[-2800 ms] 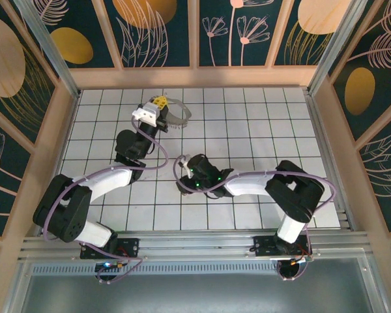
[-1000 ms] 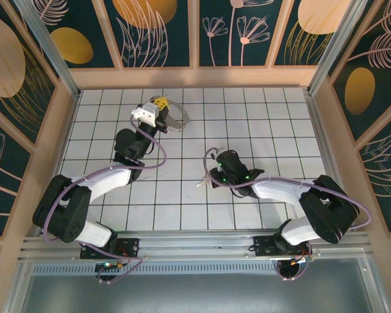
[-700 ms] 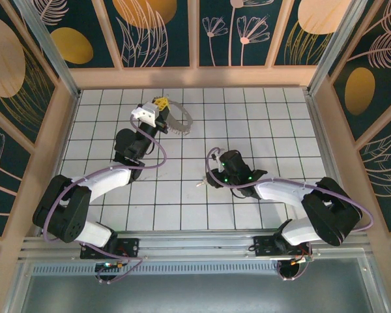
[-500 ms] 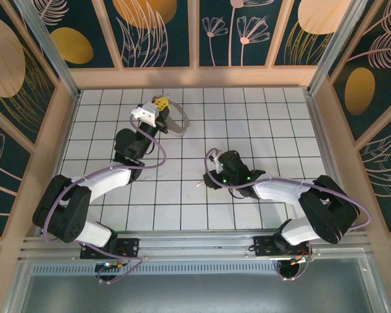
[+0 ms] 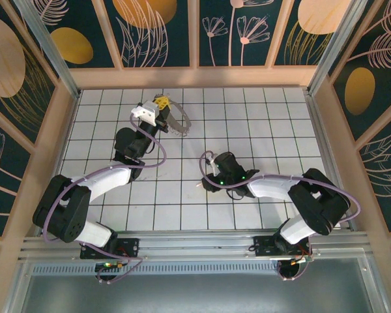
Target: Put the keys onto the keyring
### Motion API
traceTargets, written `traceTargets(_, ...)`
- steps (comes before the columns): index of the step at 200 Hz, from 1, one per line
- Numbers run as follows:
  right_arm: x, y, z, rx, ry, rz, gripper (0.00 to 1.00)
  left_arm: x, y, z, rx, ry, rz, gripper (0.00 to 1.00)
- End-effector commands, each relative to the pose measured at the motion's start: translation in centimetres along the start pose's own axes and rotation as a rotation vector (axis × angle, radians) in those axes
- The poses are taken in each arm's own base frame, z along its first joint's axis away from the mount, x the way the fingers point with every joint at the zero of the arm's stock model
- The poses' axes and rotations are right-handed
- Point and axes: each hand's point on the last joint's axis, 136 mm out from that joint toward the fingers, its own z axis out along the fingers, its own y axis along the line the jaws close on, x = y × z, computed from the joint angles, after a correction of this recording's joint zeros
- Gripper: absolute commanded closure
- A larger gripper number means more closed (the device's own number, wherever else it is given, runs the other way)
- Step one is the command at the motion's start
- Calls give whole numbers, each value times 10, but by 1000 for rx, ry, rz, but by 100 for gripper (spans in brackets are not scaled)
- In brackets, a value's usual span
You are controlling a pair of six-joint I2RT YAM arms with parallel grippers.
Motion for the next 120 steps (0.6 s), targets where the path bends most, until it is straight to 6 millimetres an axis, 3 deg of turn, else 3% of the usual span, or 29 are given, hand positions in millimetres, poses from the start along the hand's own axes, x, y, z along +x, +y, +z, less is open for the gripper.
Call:
traceTargets(1,-17,6,3,-10,-42,-30,71,-21,2,6,5,-67,-7,100)
traceTargets(120,-15,-2,11,9,-26,-24,78,-20,1,9,8,-67,-9,100)
